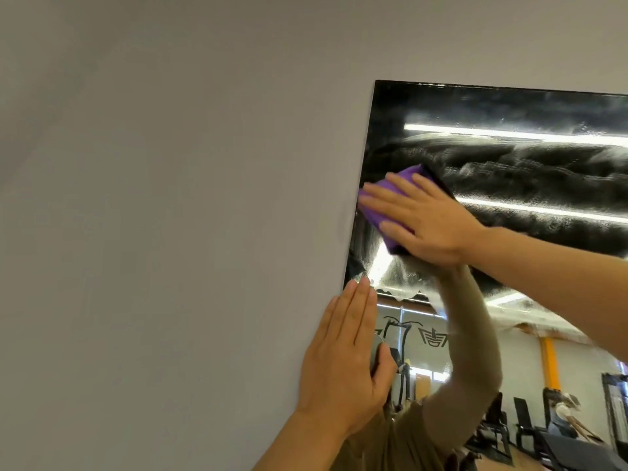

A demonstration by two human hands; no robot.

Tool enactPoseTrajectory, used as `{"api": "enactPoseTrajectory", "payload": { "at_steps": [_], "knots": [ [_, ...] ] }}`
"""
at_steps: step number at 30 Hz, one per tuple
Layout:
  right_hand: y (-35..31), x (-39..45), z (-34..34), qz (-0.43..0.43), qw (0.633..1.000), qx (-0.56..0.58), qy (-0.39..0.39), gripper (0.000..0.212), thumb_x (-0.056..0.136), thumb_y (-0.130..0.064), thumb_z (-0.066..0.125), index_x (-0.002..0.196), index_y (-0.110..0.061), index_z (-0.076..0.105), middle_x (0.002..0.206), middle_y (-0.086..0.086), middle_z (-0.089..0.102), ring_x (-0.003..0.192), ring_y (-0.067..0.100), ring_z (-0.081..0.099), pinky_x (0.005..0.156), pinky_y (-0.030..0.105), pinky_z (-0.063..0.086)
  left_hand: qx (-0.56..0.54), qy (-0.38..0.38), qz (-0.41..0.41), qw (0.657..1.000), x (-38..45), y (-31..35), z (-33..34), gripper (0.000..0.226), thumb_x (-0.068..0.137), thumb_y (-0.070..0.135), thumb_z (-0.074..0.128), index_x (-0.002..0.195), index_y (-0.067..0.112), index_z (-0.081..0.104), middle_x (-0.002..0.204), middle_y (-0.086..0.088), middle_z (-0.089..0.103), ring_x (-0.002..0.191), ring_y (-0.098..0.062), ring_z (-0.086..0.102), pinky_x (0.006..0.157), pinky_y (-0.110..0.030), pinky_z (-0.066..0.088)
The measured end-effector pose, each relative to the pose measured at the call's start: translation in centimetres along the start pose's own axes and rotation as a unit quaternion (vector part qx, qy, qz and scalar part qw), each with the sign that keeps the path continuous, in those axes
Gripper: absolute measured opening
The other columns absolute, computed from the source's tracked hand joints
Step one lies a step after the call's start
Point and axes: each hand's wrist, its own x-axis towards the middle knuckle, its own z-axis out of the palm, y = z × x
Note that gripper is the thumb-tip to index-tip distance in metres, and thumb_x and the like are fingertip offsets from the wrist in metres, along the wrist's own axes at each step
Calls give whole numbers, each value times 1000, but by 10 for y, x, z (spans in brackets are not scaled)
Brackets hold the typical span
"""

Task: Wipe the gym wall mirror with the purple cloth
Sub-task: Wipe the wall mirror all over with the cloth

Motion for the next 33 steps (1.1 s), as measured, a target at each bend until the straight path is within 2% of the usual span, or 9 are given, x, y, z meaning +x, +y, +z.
{"api": "enactPoseTrajectory", "payload": {
  "at_steps": [4, 8, 11, 13, 17, 20, 23, 29, 33],
  "knots": [
    [-1, 10, 5, 98, 995, -12, 31, 56, 101, -56, 5, 154, -42, -3, 166, -17, -2, 156, 16, -8, 120, 33, -18, -11, 7, 1, 1000, 1, 0, -1, 69, 98, 43, 38, 159, 13, 24, 164, -5, 30, 151, -19, 27, 117, -40, 31],
    [-23, -50, 14, 9, 999, -14, 31, 57, 106, -55, 14, 160, -36, 14, 166, -14, 7, 156, 18, -1, 125, 39, -9, -10, -16, -10, 1000, 2, 1, -2, 71, 98, 44, 38, 160, 15, 22, 165, -3, 26, 153, -16, 21, 122, -35, 21],
    [-26, -90, 16, -62, 998, -32, 2, 57, 107, -55, 17, 161, -35, 17, 167, -14, 12, 156, 18, 1, 125, 44, -2, -10, -27, -20, 999, 4, 2, -2, 71, 98, 45, 38, 161, 17, 20, 166, -2, 25, 154, -13, 12, 122, -30, -8],
    [-12, -88, 11, -73, 996, -38, -17, 58, 107, -56, 18, 161, -36, 16, 166, -16, 10, 156, 16, -1, 125, 40, -6, -18, -29, -20, 999, 3, 3, -3, 71, 98, 45, 38, 160, 16, 20, 166, -2, 25, 154, -13, 11, 122, -32, -8],
    [36, -53, -5, 110, 994, -15, 26, 62, 99, -64, 9, 157, -43, 4, 167, -14, 10, 156, 19, -1, 121, 30, -13, -40, -14, -2, 999, 3, 3, -4, 70, 99, 41, 40, 160, 13, 21, 167, -3, 22, 154, -12, 11, 123, -32, -1],
    [32, -51, -4, 199, 979, -1, 49, 66, 95, -63, 4, 157, -40, 3, 168, -12, 6, 156, 19, -3, 122, 33, -12, -47, 3, -3, 999, 3, 2, -2, 71, 98, 41, 41, 161, 16, 18, 166, -2, 23, 154, -12, 11, 123, -31, -2],
    [-16, -86, 14, 128, 989, -3, 72, 61, 103, -54, 17, 160, -32, 16, 167, -7, 17, 156, 22, 6, 126, 43, 0, -38, 8, -7, 999, 3, 1, 1, 71, 98, 43, 40, 161, 18, 17, 166, -1, 24, 154, -12, 11, 122, -35, 18],
    [-17, -132, 15, -80, 997, -24, -5, 57, 108, -51, 22, 160, -30, 22, 167, -9, 19, 156, 17, 9, 125, 40, 3, -34, 10, -10, 999, 3, 0, 4, 71, 97, 44, 42, 159, 17, 22, 165, -2, 26, 153, -13, 9, 117, -41, 22],
    [35, -94, 1, 34, 999, -13, 26, 61, 104, -59, 15, 160, -34, 16, 166, -11, 13, 156, 21, 7, 125, 32, -7, -56, 2, -8, 998, 2, -1, 2, 70, 98, 41, 41, 160, 16, 22, 167, 0, 22, 155, -12, 11, 124, -34, 13]
  ]
}}
